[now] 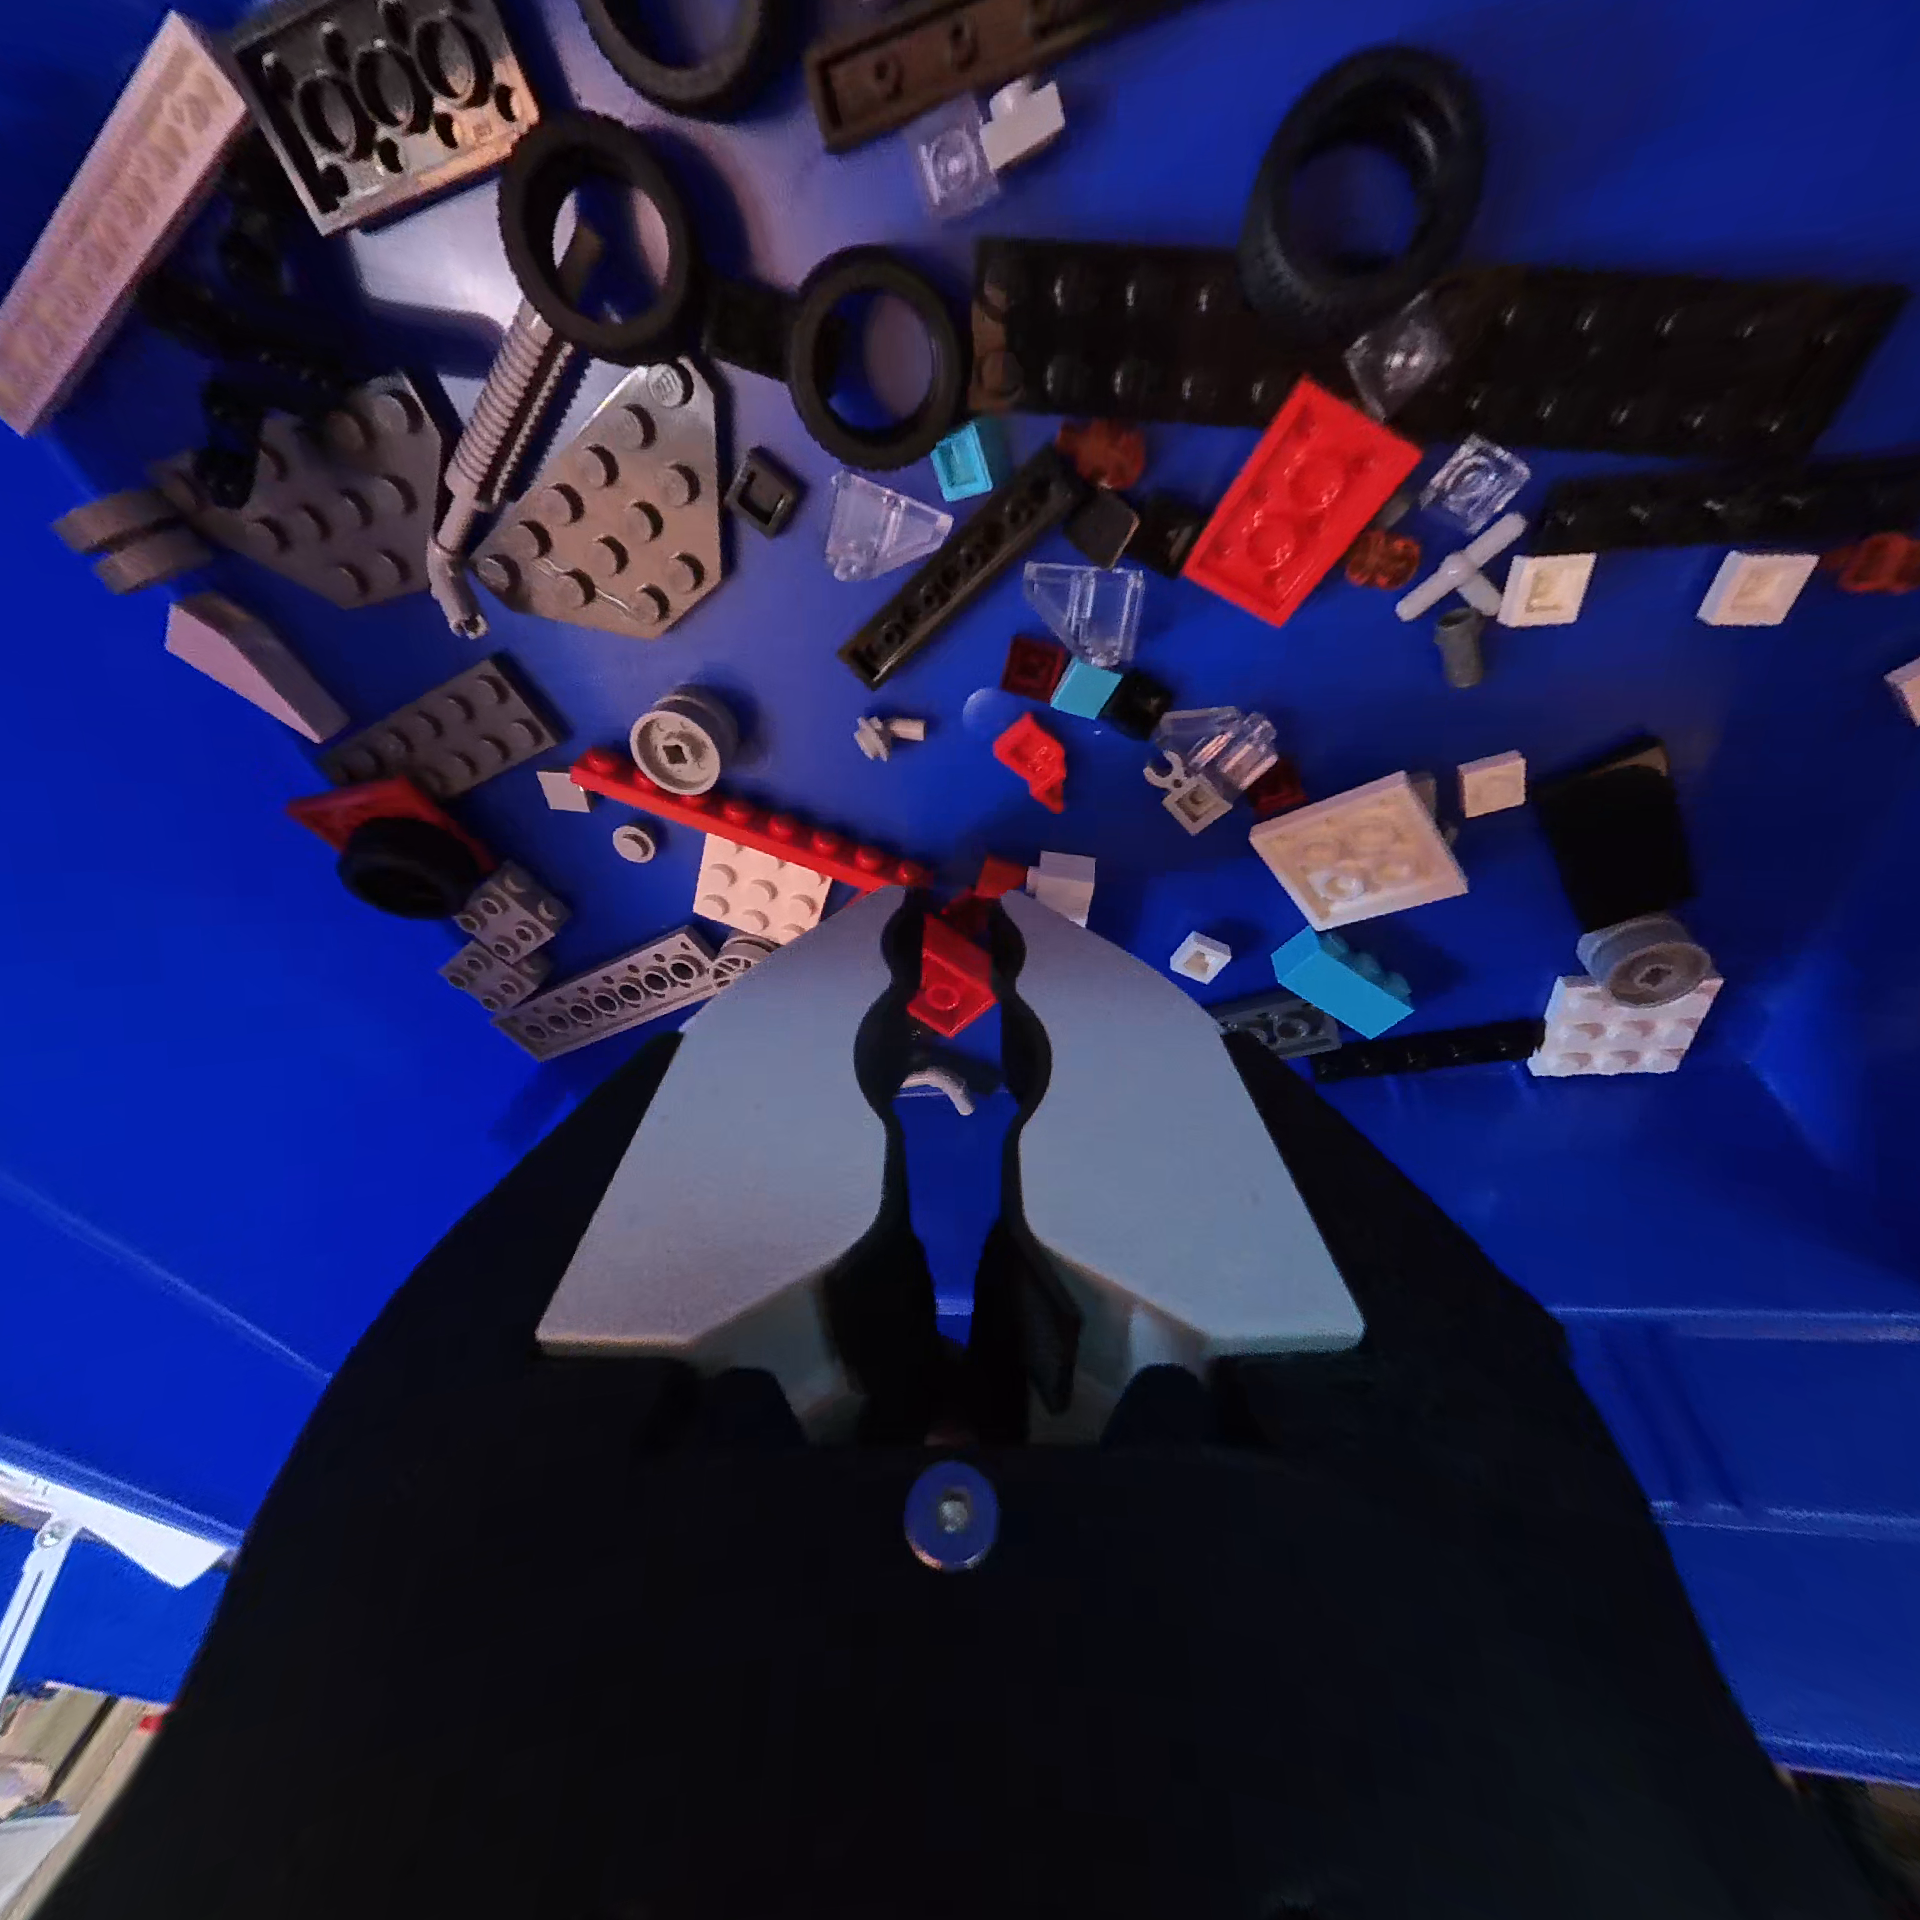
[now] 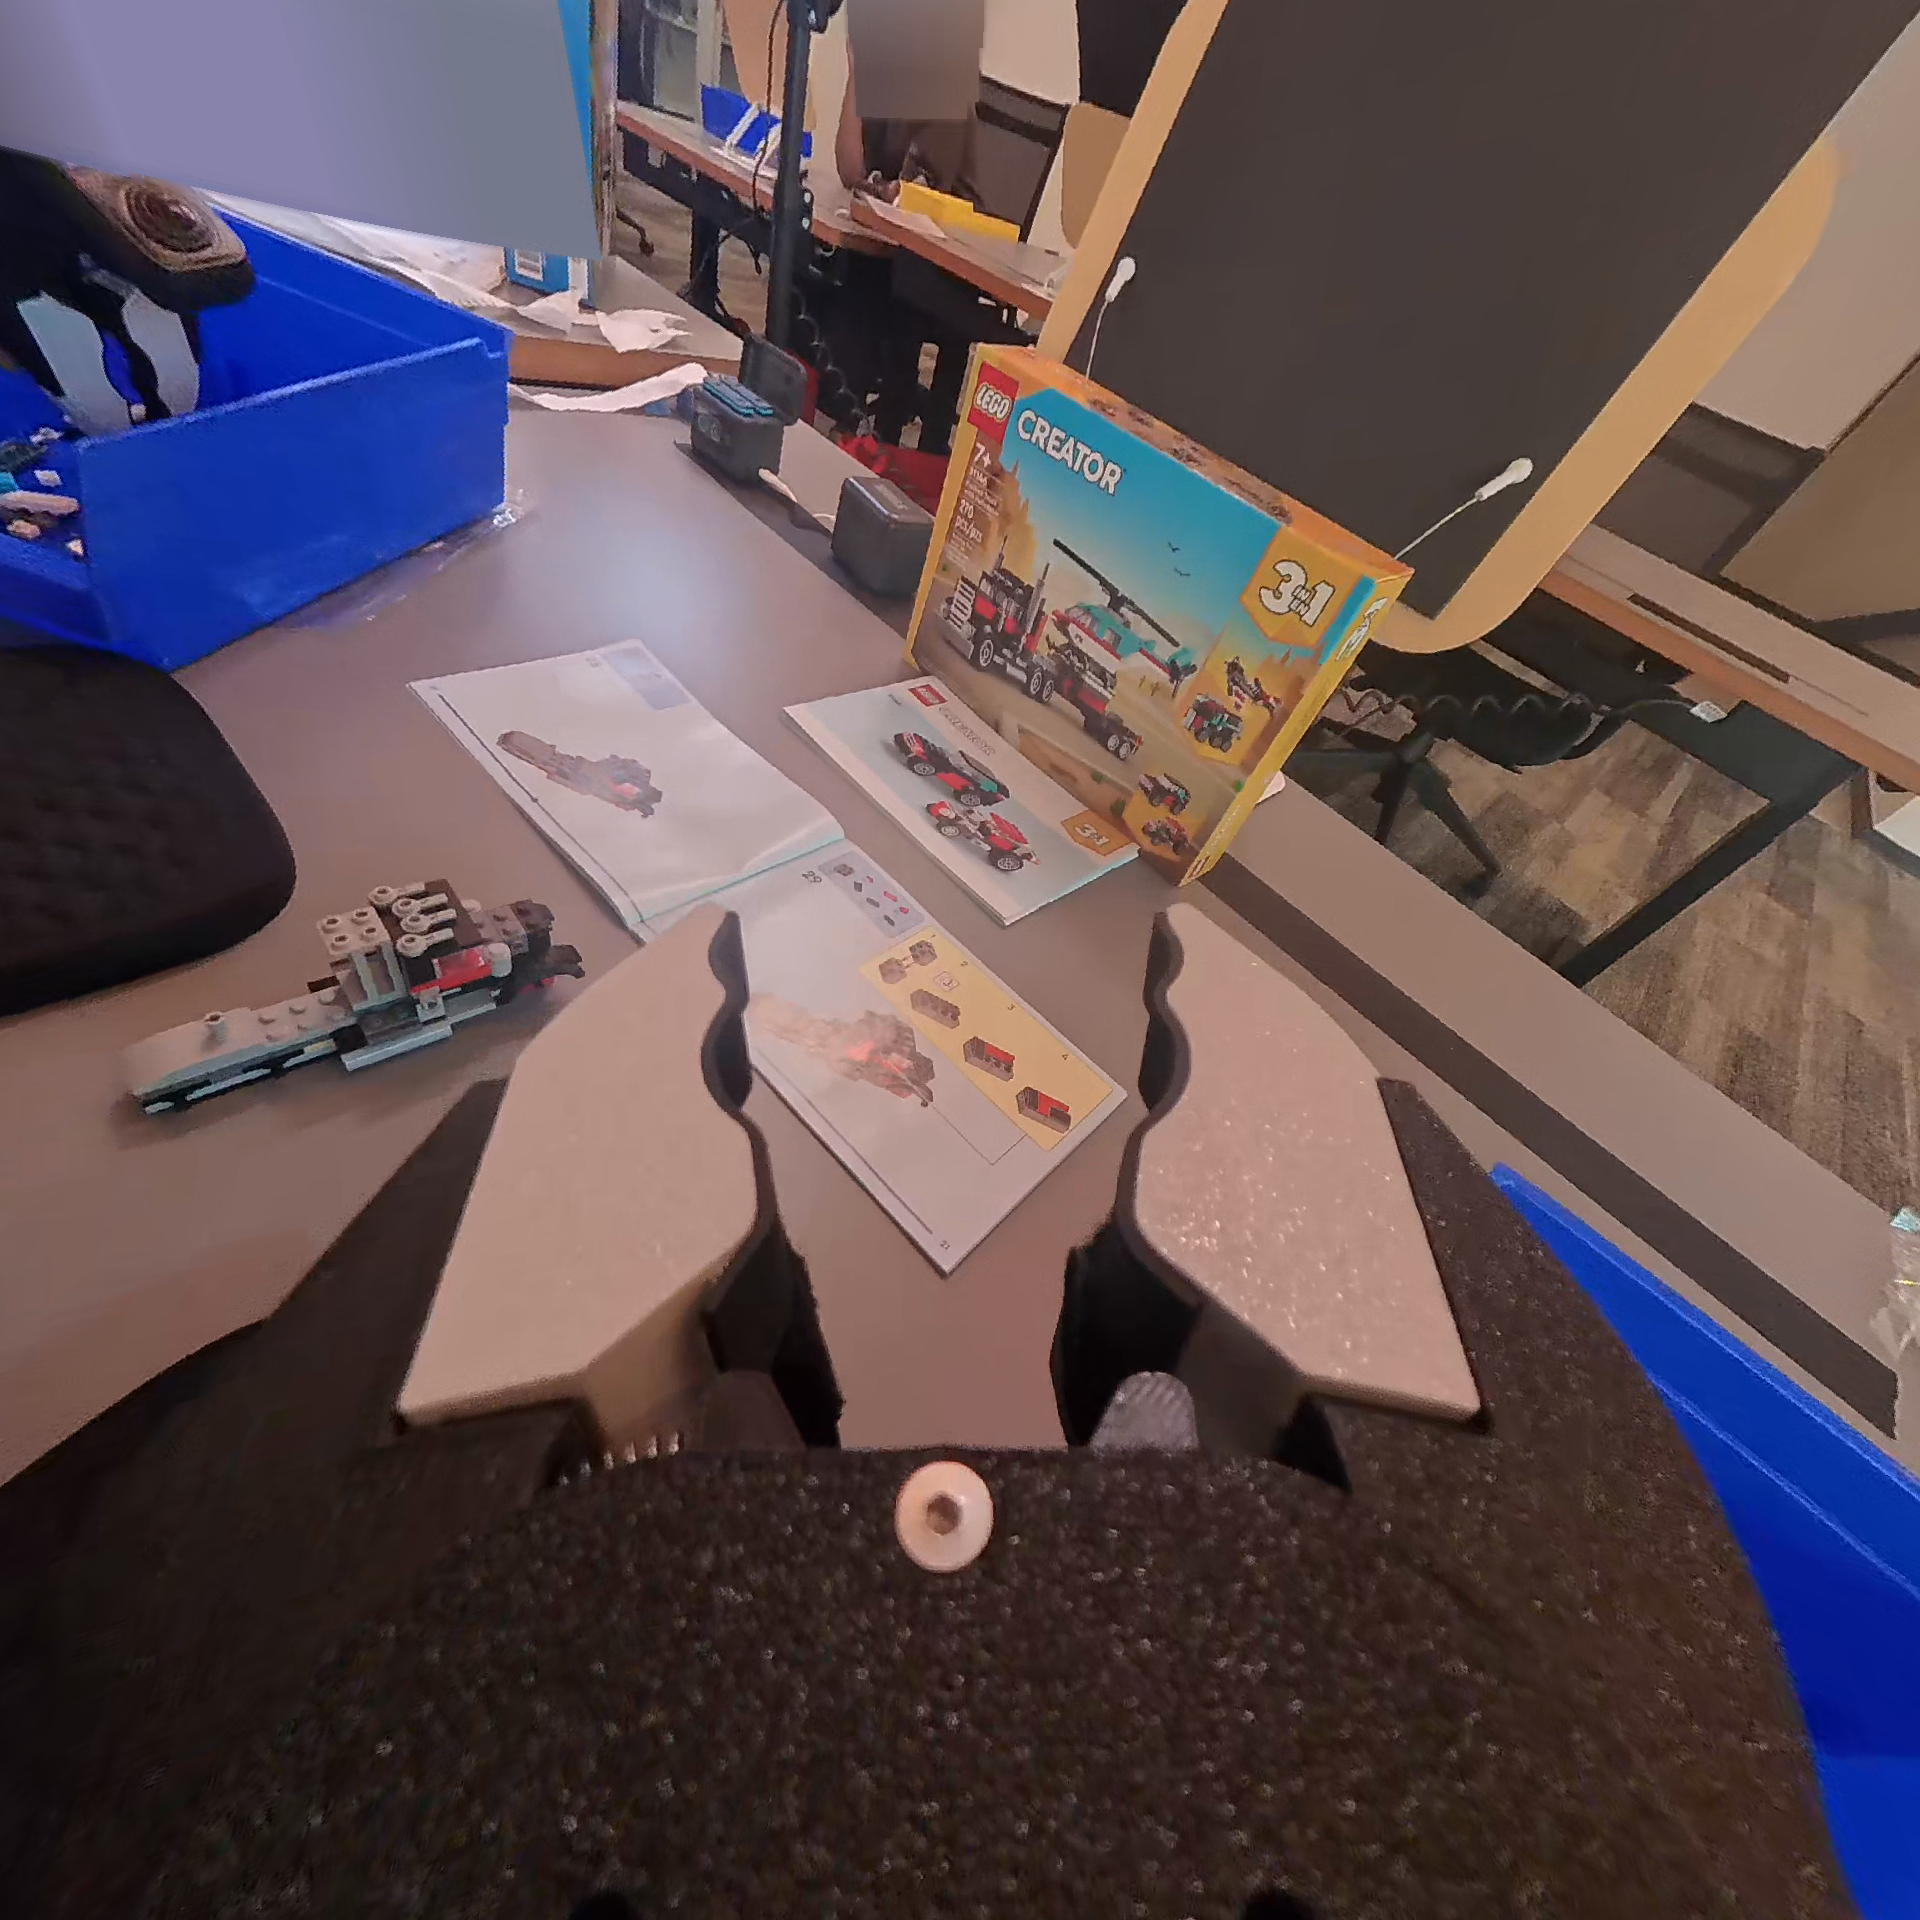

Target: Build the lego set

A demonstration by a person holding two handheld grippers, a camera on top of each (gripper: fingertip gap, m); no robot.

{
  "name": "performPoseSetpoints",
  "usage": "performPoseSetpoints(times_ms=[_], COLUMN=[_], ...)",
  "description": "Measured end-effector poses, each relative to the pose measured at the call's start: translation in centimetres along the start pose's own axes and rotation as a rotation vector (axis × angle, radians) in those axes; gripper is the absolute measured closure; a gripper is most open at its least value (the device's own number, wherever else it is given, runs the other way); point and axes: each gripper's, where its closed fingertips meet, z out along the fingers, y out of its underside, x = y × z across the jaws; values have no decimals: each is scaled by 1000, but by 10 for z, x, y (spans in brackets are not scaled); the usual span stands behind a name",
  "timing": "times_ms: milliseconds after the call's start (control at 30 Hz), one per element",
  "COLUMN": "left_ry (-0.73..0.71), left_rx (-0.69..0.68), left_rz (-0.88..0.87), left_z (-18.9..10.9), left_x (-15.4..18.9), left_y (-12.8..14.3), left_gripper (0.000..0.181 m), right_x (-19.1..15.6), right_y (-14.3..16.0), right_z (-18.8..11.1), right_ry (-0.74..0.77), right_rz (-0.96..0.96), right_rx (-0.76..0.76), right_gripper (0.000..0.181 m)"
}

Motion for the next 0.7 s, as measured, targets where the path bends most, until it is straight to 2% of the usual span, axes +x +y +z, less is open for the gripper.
performPoseSetpoints(times_ms=[267,367,467,700], left_ry=[136,29,66,90], left_rx=[18,14,53,20], left_rz=[71,86,83,98], left_z=[0,-1,-2,2], left_x=[20,3,5,5], left_y=[-2,-3,-7,0], left_gripper=[159,165,167,167], right_x=[1,1,-1,-2], right_y=[1,2,4,5], right_z=[-2,-1,-1,-2], right_ry=[-7,-9,-14,-15], right_rz=[-8,-9,-17,-23], right_rx=[-4,-13,-32,-46], right_gripper=[107,107,107,106])
